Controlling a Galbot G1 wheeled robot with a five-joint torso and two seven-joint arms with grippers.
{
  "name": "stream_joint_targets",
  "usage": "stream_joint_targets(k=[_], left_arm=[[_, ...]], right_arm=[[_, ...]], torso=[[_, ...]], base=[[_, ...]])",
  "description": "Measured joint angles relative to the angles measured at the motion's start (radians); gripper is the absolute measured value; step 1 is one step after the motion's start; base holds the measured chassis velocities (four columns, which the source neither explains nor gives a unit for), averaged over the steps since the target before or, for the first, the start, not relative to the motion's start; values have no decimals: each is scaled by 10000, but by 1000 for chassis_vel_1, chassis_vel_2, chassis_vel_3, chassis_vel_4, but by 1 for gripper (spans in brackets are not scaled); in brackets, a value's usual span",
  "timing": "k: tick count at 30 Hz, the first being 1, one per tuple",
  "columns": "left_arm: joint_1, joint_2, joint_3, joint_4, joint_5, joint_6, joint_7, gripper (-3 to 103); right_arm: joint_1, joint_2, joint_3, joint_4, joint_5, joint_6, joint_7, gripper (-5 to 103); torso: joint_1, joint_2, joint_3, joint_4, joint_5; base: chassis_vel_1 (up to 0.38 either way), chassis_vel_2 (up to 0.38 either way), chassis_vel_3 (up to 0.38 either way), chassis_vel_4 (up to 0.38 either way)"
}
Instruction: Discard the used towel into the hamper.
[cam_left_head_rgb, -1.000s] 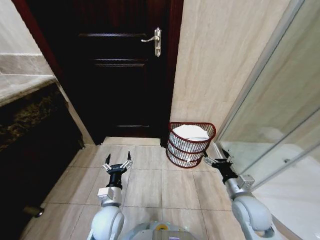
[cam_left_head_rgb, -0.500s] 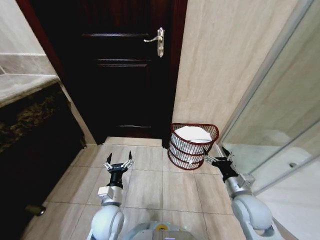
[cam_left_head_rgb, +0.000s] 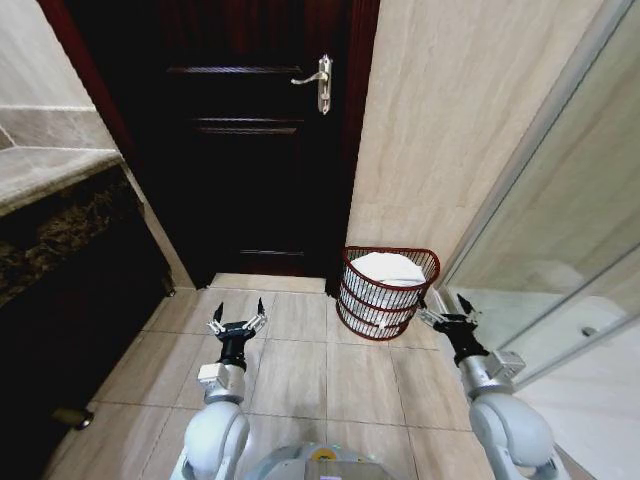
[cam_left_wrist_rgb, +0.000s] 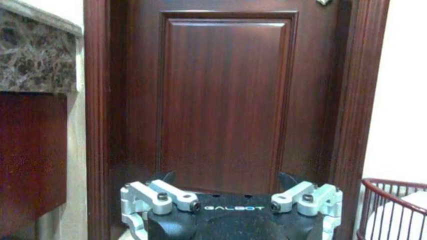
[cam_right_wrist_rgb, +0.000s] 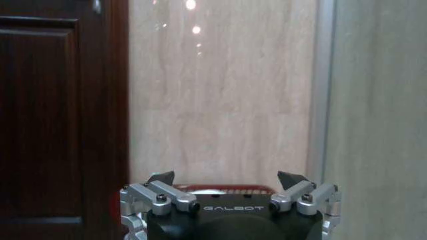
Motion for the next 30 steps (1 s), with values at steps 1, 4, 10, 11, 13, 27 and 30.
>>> stream_joint_targets(k=[1,4,10,11,13,27,30], left_arm=[[0,0,0,0,0,0,0,100],[18,112,-58,-232,14,137,119,100],[-82,171,-191,-461,11,270,144,100],[-82,171,-191,-461,11,270,144,100],[-28,164,-233,-639,400,342,11,100],[387,552,-1703,-1572,-802,488,426,100],[499,510,-1884,-1643,-898,594,493,100]], right_arm=[[0,0,0,0,0,0,0,100],[-135,367,599,86,-150,169,-476,100],[-702,923,1070,633,-66,155,-1163,100],[-702,923,1070,633,-66,155,-1163,100],[-887,1005,969,699,-52,258,-1182,100],[-1258,1128,947,776,39,283,-1401,100],[-1229,1170,915,872,73,265,-1448,100]], torso=[[0,0,0,0,0],[6,46,32,-2,-1],[33,117,76,-2,-3],[33,117,76,-2,-3],[60,169,102,-2,-1],[140,488,347,-2,-1],[157,536,379,-2,-2]], base=[[0,0,0,0],[0,0,0,0],[0,0,0,0],[0,0,0,0],[0,0,0,0],[0,0,0,0],[0,0,0,0]])
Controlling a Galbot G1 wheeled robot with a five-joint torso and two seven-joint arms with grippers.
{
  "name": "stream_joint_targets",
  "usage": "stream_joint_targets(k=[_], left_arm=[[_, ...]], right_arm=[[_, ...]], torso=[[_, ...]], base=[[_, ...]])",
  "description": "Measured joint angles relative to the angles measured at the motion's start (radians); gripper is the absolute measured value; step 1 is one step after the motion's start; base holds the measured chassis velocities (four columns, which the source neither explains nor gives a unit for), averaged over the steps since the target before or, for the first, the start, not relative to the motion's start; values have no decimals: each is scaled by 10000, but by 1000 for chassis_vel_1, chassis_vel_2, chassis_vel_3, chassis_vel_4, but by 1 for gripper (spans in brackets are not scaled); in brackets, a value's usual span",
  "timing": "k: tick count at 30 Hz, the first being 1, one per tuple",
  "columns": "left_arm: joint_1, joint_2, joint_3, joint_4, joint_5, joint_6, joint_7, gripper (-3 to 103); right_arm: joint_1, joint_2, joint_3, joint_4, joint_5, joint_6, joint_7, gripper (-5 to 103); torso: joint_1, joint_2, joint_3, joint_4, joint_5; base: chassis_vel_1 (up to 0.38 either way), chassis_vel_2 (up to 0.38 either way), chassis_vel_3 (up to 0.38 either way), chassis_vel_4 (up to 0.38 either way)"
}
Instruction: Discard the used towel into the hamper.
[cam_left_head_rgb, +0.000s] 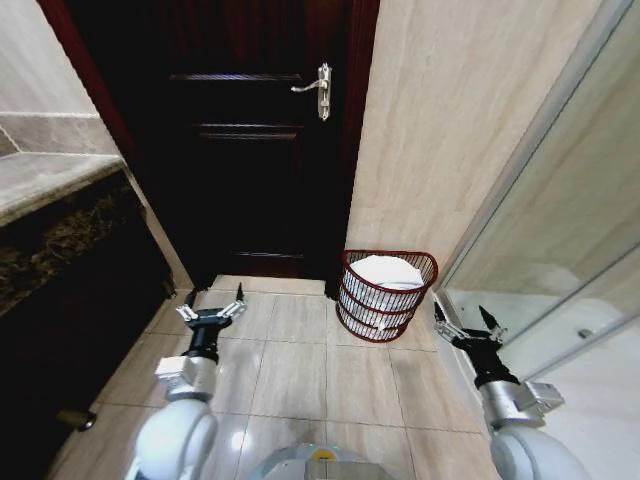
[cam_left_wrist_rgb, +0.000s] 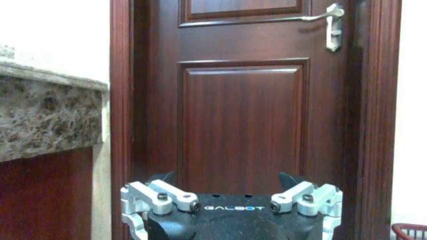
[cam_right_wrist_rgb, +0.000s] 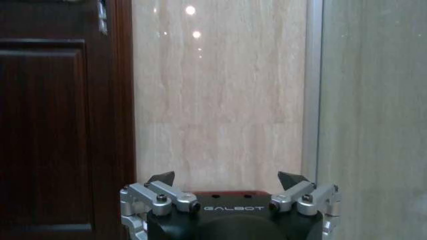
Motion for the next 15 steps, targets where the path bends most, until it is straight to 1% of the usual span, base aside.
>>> stream_joint_targets(k=[1,3,7,9,10,13,14,15], left_arm=[[0,0,0,0,0,0,0,100],[92,-71,-66,-24,86,153,191,100],[120,-92,-73,125,214,176,449,100],[107,-75,-122,506,221,-137,835,100],[107,-75,-122,506,221,-137,835,100],[64,-30,-197,1181,208,-842,1182,100],[72,-27,-255,1326,64,-1052,1303,100],[72,-27,-255,1326,64,-1052,1303,100]], right_arm=[[0,0,0,0,0,0,0,100],[17,56,-73,179,23,-87,-5,100],[82,168,-152,308,-13,-140,-10,100],[101,273,-212,403,-34,-163,-21,100],[101,273,-212,403,-34,-163,-21,100],[109,391,-276,521,-61,-169,-52,100],[105,430,-298,581,-64,-177,-68,100],[105,430,-298,581,-64,-177,-68,100]], torso=[[0,0,0,0,0],[18,69,51,-1,0],[39,160,120,-1,0],[57,232,177,0,0],[57,232,177,0,0],[91,314,225,-3,-2],[104,352,250,-1,-2],[104,352,250,-1,-2]], base=[[0,0,0,0],[0,0,0,0],[0,0,0,0],[0,0,0,0],[0,0,0,0],[0,0,0,0],[0,0,0,0],[0,0,0,0]])
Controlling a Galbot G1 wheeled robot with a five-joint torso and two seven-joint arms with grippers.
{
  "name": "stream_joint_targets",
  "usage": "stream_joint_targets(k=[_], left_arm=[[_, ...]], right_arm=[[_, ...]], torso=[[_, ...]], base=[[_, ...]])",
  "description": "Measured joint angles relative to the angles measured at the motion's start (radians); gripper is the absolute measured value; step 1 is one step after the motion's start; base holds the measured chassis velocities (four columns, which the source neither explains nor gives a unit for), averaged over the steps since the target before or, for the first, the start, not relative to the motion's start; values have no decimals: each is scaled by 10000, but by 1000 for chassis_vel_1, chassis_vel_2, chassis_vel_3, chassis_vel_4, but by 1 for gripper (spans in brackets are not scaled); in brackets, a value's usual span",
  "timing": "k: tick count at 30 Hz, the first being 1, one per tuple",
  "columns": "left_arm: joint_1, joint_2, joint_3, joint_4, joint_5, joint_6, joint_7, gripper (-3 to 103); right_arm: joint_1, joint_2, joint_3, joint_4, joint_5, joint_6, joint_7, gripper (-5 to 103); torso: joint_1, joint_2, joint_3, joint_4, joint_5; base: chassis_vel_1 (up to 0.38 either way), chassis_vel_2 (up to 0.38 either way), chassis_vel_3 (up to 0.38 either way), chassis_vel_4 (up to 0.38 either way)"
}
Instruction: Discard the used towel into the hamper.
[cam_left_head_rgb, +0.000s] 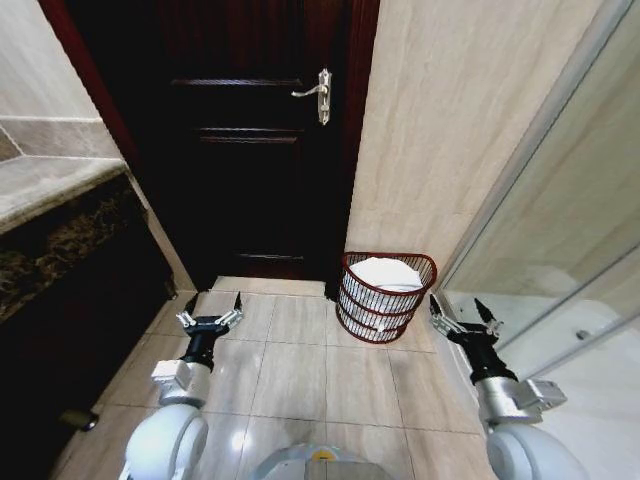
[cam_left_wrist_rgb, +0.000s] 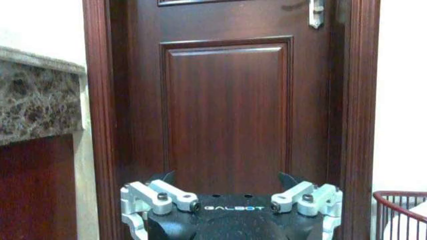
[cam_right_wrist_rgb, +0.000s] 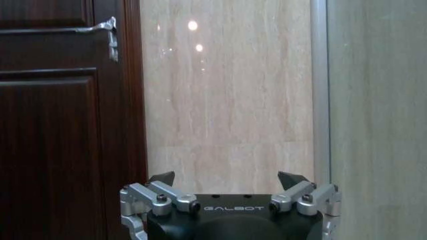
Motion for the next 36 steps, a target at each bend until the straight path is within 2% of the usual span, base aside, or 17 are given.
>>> stream_joint_targets(k=[2,5,10,25,28,36], left_arm=[[62,78,-170,253,-389,-529,250,100],[79,140,-309,470,-465,-867,414,100],[5,200,-271,815,-696,-1080,635,100],[-586,243,365,1459,-337,-944,291,100],[-816,124,509,1646,-331,-981,246,100],[-711,15,674,1612,-317,-1049,236,100]], right_arm=[[-34,74,-6,102,-18,-5,-334,100],[-43,161,-58,97,-127,55,-561,100],[-117,316,-186,-170,-354,360,-741,100],[221,220,-433,-802,-544,617,-641,100],[208,379,-638,-938,-952,952,-505,100],[74,588,-886,-1202,-1170,1409,-362,100]], torso=[[25,89,62,0,2],[46,160,109,0,2],[93,288,195,1,2],[212,645,432,-1,3],[267,784,513,0,3],[341,1029,687,0,2]], base=[[0,0,0,0],[0,0,0,0],[0,0,0,0],[0,0,0,0],[0,0,0,0],[0,0,0,0]])
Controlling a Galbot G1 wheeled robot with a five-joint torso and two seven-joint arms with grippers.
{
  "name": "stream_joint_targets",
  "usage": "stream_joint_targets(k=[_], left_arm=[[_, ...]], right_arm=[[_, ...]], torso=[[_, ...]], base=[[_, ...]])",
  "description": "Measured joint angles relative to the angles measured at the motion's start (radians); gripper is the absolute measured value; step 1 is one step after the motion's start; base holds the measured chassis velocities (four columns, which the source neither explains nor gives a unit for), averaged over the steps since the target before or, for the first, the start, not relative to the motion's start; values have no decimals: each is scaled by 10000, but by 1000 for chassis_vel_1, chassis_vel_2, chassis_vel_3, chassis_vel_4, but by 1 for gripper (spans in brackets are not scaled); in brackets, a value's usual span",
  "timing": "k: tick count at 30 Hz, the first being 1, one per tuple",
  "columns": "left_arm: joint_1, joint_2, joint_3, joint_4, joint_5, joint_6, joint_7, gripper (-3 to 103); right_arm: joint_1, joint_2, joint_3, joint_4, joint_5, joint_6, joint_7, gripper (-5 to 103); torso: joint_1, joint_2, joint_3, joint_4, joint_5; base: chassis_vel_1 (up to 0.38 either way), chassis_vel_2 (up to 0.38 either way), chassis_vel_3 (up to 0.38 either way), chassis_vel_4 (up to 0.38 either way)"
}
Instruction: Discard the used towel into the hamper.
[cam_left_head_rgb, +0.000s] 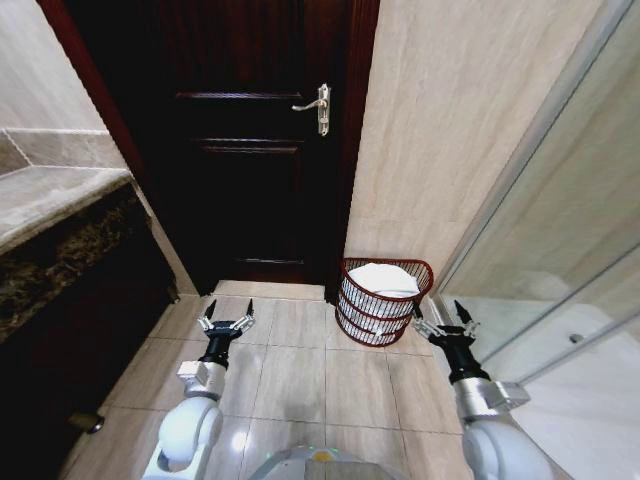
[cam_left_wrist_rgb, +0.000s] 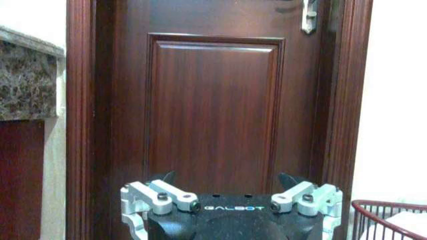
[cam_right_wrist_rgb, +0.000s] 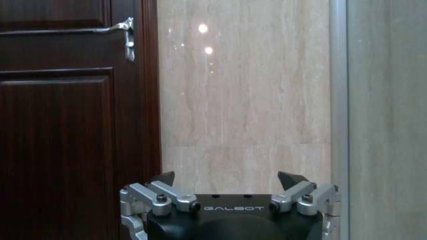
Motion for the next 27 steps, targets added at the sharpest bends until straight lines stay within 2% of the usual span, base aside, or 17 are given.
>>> stream_joint_targets(k=[12,27], left_arm=[[214,4,52,-29,128,-178,-98,100],[56,-139,167,-80,249,20,-249,100]], right_arm=[[-561,33,-32,6,67,577,550,100],[-494,-177,191,60,202,495,613,100]], torso=[[173,494,319,-1,0],[339,916,574,-1,0]], base=[[0,0,0,0],[0,0,0,0]])
